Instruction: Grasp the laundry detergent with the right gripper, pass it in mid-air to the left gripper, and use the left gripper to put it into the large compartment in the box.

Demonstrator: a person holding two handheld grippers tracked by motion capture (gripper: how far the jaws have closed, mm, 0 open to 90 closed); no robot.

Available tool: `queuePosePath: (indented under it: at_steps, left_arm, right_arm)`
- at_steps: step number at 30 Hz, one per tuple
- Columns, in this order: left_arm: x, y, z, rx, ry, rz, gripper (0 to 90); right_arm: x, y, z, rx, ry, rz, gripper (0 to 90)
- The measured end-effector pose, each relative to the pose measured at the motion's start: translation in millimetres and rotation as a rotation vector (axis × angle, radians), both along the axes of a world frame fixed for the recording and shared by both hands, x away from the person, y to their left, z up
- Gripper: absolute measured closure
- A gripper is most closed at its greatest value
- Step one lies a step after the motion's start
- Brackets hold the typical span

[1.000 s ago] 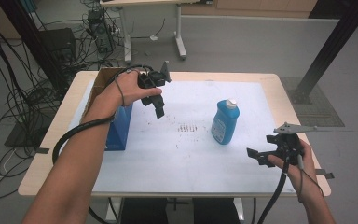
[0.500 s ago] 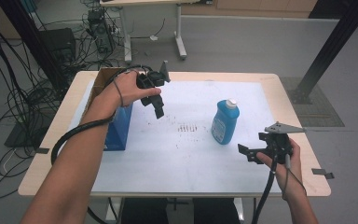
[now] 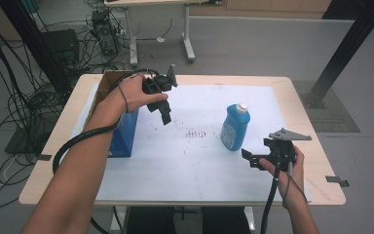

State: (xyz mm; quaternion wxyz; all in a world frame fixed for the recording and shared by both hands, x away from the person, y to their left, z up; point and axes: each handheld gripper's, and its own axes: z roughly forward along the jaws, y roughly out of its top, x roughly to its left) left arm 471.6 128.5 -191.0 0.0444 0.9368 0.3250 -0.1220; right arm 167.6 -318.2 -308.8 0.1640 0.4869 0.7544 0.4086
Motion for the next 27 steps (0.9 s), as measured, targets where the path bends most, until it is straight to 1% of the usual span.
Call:
queuePosePath:
  at_steps: [2,3,5,9,13,16,20,27]
  left_arm:
    - [-0.7,-1.6,0.7,-0.004,-0.001,-0.006,5.9]
    - [-1.2,-2.2,0.9,-0.004,-0.003,-0.008,5.8]
    - [-1.7,-4.7,1.6,-0.001,-0.004,-0.016,5.9]
    - [-4.2,-9.6,4.2,-0.002,-0.012,-0.027,5.8]
    - [-5.0,-13.8,6.7,0.007,-0.019,-0.041,5.8]
    - [-4.9,-13.3,7.8,0.008,-0.02,-0.033,5.8]
    - [-4.7,-11.8,8.7,0.006,-0.023,-0.037,5.7]
    - [-4.0,-11.6,5.7,0.005,-0.015,-0.037,5.6]
  right_arm:
    - [0.8,2.6,-1.4,-0.004,0.0,0.002,4.7]
    - [-0.3,5.2,-2.7,-0.01,-0.01,-0.006,4.7]
    - [0.9,6.2,-5.2,-0.002,-0.01,-0.004,4.7]
    - [3.8,9.8,-9.4,-0.004,-0.009,0.001,4.6]
    - [5.5,11.1,-11.2,0.002,-0.008,0.007,4.6]
    - [6.0,11.9,-11.4,0.004,-0.009,0.011,4.6]
    - [5.6,11.9,-11.4,0.009,-0.012,0.01,4.6]
    - [5.2,9.2,-13.1,0.021,-0.008,0.009,4.6]
